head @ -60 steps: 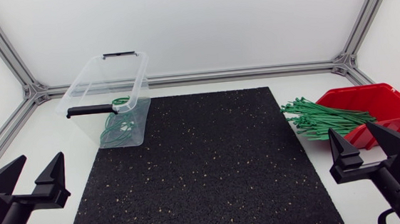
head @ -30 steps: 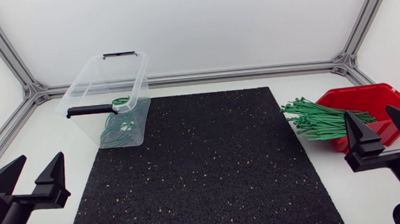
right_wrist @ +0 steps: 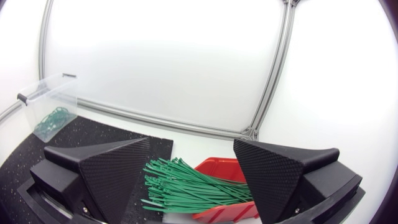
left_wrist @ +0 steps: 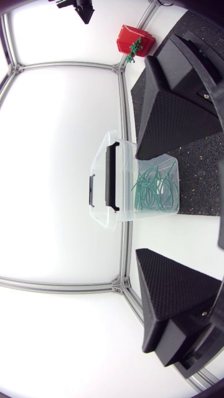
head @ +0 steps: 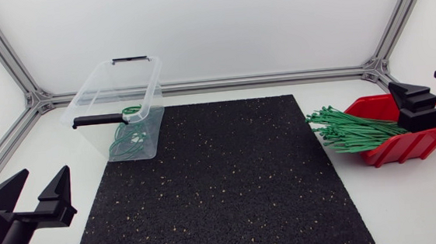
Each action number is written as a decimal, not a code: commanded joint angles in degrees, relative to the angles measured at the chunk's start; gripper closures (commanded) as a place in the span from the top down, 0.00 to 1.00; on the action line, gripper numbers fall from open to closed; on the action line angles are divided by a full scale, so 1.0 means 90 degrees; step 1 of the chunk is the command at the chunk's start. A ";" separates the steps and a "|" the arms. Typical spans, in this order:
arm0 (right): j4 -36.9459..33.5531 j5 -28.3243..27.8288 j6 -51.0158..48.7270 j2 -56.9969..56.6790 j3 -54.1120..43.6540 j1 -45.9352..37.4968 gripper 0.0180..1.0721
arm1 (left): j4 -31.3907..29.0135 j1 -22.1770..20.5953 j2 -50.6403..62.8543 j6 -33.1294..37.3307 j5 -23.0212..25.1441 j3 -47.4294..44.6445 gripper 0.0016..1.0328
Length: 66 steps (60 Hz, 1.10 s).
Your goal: Take a green cable tie from the red box, thread the tail through the head to close it, then place it in the transparent bin on the left.
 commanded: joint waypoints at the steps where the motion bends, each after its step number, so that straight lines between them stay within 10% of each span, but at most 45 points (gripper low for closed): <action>1: -0.0444 -0.0139 -0.0656 0.0578 0.0532 -0.0158 0.89 | -0.0113 0.0043 -0.0033 -0.0102 0.0034 -0.0256 0.96; 41: -0.3511 -0.1819 -0.5851 0.3664 0.2221 -0.1124 0.89 | -0.0123 0.0024 -0.0023 -0.0102 0.0034 -0.0256 0.96; 66: -0.3364 -0.1789 -0.8107 0.3840 0.1420 -0.0988 0.80 | -0.0133 0.0004 -0.0014 -0.0102 0.0034 -0.0246 0.96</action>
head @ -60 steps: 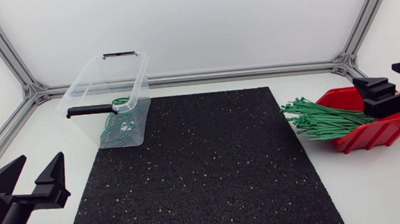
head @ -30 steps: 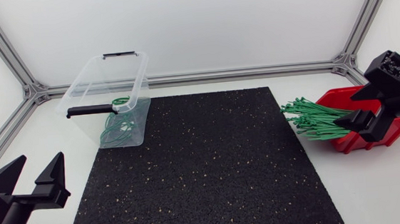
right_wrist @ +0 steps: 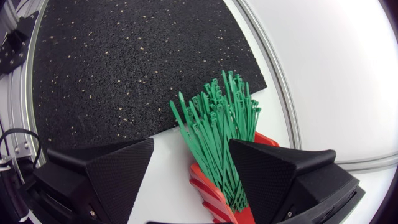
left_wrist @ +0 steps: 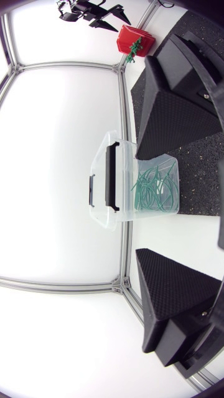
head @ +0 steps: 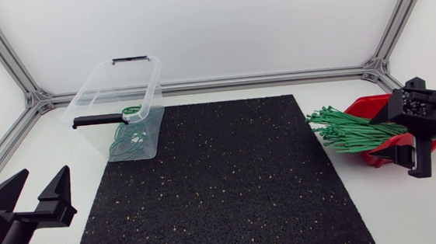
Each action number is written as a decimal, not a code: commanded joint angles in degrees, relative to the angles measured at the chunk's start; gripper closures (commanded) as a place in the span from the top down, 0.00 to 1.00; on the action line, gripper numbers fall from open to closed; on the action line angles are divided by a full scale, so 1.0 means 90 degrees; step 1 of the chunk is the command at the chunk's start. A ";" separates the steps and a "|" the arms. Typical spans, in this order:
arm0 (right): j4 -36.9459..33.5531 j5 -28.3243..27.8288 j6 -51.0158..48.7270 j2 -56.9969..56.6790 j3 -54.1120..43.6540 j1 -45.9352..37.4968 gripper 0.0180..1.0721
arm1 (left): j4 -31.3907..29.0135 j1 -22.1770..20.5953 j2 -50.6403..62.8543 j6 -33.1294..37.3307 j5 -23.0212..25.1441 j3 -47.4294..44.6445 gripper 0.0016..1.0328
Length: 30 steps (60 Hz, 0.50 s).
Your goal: Take a green cable tie from the red box, thread the tail through the head to close it, then place it in the transparent bin on the left.
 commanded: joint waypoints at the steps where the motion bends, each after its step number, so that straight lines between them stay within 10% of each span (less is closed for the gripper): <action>1: 0.0213 0.0018 -0.0508 0.0073 -0.0387 0.0091 0.80 | -0.0123 0.0004 -0.0014 -0.0102 0.0034 -0.0246 0.96; 30: 0.1239 0.0682 -0.0606 0.0571 -0.0973 0.0882 0.43 | -0.0133 -0.0074 -0.0004 -0.0102 0.0034 -0.0246 0.96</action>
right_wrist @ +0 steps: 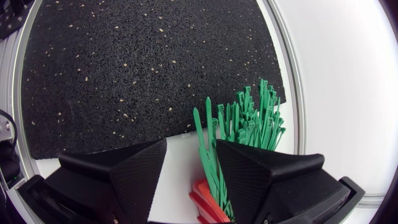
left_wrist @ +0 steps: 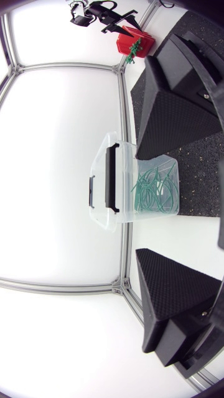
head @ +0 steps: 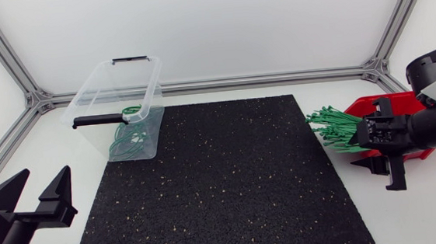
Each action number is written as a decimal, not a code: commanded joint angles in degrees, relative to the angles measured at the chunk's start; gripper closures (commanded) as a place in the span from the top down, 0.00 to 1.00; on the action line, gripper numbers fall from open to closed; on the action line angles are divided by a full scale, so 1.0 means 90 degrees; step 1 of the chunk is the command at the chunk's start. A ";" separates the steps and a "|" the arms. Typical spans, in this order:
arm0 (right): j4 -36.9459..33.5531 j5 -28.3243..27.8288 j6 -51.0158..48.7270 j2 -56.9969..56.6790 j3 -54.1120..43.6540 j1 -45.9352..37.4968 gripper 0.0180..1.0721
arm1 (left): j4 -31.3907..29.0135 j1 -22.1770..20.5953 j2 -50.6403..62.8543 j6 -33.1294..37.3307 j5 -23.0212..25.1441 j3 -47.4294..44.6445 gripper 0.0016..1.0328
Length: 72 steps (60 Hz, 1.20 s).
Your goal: Take a green cable tie from the red box, thread the tail through the head to close it, then place it in the transparent bin on the left.
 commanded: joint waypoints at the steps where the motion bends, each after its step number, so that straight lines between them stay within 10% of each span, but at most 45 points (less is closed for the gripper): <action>1: 0.0115 0.0080 -0.0159 0.0149 -0.0152 0.0114 0.42 | -0.0133 -0.0035 -0.0014 -0.0102 0.0034 -0.0246 0.96; 72: 0.0368 0.0548 -0.0208 0.0588 0.0044 0.0359 0.09 | -0.0142 -0.0074 -0.0004 -0.0102 0.0034 -0.0246 0.96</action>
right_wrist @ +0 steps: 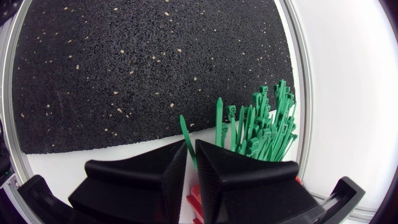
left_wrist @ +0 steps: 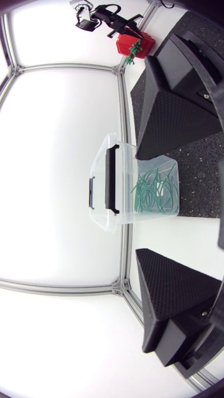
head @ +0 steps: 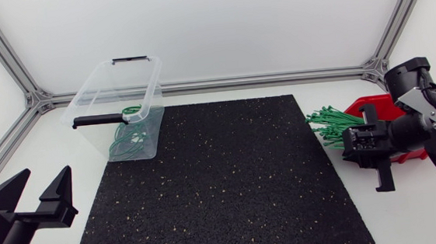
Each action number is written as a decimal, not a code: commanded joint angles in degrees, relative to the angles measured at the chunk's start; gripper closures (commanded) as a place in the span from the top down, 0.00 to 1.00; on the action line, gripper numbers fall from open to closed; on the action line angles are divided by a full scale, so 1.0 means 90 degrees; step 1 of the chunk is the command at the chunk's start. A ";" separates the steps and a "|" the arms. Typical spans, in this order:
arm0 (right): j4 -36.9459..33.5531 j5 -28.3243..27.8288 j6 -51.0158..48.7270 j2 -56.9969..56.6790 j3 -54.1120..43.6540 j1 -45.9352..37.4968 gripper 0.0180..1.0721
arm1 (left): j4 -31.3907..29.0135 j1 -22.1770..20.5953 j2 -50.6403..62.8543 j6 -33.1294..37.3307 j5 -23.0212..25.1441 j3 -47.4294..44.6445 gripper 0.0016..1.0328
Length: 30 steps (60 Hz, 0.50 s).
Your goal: Take a green cable tie from the red box, thread the tail through the head to close it, then place it in the transparent bin on the left.
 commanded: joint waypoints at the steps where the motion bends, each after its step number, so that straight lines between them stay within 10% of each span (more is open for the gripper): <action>1: -0.0193 -0.0061 -0.0159 0.0027 0.0199 -0.0025 0.08 | -0.0142 -0.0035 -0.0004 -0.0102 0.0034 -0.0246 0.96; 30: -0.0769 -0.0393 -0.0130 -0.0412 0.0785 -0.0181 0.05 | -0.0142 -0.0016 -0.0004 -0.0102 0.0034 -0.0246 0.96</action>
